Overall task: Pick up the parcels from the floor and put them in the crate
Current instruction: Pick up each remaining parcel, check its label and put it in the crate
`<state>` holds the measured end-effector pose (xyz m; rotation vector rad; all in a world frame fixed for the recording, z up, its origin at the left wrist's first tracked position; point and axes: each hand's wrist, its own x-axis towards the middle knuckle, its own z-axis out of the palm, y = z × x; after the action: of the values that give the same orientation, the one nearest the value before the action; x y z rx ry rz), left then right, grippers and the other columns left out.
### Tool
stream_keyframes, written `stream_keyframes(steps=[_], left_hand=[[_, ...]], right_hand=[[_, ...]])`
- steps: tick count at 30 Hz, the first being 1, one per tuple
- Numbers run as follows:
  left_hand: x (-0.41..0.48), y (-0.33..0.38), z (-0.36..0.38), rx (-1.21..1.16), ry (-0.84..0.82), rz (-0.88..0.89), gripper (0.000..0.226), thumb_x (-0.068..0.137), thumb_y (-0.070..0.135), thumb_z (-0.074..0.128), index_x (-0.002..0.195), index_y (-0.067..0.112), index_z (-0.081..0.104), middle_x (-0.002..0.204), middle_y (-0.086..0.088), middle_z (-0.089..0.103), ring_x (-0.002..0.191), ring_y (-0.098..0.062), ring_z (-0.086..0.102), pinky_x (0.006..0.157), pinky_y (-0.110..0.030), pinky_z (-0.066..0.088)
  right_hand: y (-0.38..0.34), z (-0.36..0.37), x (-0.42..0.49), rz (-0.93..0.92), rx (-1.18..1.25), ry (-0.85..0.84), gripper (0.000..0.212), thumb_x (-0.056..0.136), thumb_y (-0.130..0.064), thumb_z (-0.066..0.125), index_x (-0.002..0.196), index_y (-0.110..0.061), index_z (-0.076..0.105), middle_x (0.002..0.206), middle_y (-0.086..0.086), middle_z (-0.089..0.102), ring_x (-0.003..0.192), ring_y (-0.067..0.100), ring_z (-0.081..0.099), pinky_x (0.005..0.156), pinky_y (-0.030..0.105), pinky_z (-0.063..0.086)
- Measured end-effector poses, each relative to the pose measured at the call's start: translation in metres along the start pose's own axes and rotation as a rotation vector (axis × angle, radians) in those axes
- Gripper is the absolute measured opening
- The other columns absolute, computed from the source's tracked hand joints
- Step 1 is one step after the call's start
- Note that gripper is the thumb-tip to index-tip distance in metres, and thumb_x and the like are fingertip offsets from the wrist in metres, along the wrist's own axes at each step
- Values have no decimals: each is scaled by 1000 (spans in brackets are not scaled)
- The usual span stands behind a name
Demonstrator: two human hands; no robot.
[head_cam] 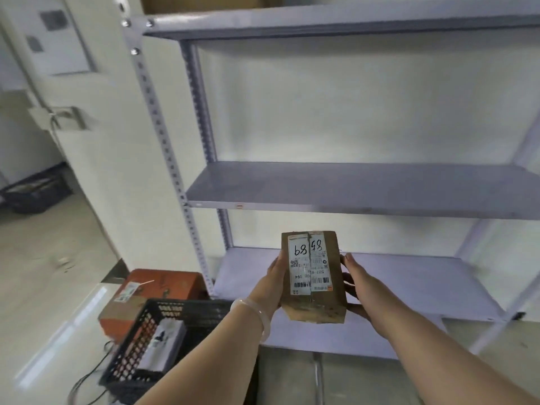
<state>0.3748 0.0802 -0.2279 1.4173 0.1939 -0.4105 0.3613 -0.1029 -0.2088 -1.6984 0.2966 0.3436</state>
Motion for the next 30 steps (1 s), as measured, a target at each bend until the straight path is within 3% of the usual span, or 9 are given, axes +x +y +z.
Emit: stream_keyframes(steps=[2, 6, 8, 11, 17, 20, 25, 28, 30], left_hand=[[-1, 6, -59, 22, 12, -16, 64, 84, 67, 35, 125, 23, 57, 105, 1, 73, 92, -14, 70, 67, -24, 54], [-2, 8, -171, 39, 53, -58, 49, 91, 60, 30, 101, 27, 65, 81, 9, 76, 75, -7, 72, 66, -26, 55], [10, 1, -220, 69, 103, -89, 53, 87, 67, 37, 107, 27, 66, 95, 4, 76, 89, -14, 72, 80, -33, 55], [38, -26, -273, 136, 193, -156, 85, 59, 93, 45, 125, 41, 58, 127, 0, 64, 120, -24, 58, 106, -49, 40], [67, -73, -322, 125, 260, -275, 109, 46, 100, 38, 134, 38, 50, 137, 7, 57, 130, -20, 49, 112, -47, 34], [87, -102, -343, 130, 269, -313, 104, 51, 100, 35, 138, 43, 42, 143, 8, 50, 133, -20, 45, 112, -50, 31], [90, -116, -368, 125, 349, -369, 110, 49, 100, 30, 142, 40, 35, 148, 8, 42, 139, -21, 34, 115, -52, 26], [97, -124, -390, 175, 333, -388, 79, 82, 77, 26, 147, 33, 29, 154, 7, 31, 143, -20, 26, 118, -48, 20], [114, -151, -414, 215, 341, -426, 71, 90, 66, 24, 150, 29, 25, 155, 3, 28, 144, -22, 22, 118, -47, 20]], right_hand=[[-4, 59, 16, 31, 17, -36, 52, 94, -62, 26, 138, -37, 41, 144, 2, 46, 135, 22, 41, 108, 49, 39], [-5, 169, 49, 127, 63, -137, 46, 93, -63, 29, 130, -40, 45, 141, 1, 50, 131, 23, 46, 106, 50, 42], [-8, 210, 62, 157, 73, -169, 41, 94, -62, 30, 124, -39, 47, 134, 0, 53, 128, 23, 48, 106, 50, 42], [-7, 252, 80, 183, 38, -187, 34, 95, -60, 30, 116, -39, 48, 118, -4, 55, 119, 19, 50, 105, 48, 43], [16, 295, 122, 303, -18, -237, 45, 92, -64, 32, 116, -35, 55, 101, -9, 65, 102, 14, 59, 102, 49, 45], [32, 318, 148, 360, -87, -306, 58, 89, -69, 33, 124, -31, 57, 111, -2, 70, 106, 19, 63, 99, 47, 49], [69, 360, 182, 466, -97, -314, 60, 87, -69, 37, 134, -33, 50, 124, 2, 65, 119, 26, 57, 104, 52, 43], [97, 388, 204, 546, -53, -272, 56, 90, -63, 40, 134, -30, 51, 127, 4, 63, 120, 27, 56, 104, 52, 44], [118, 411, 222, 603, -34, -244, 56, 90, -62, 42, 133, -29, 53, 130, 5, 62, 117, 25, 59, 100, 51, 48]])
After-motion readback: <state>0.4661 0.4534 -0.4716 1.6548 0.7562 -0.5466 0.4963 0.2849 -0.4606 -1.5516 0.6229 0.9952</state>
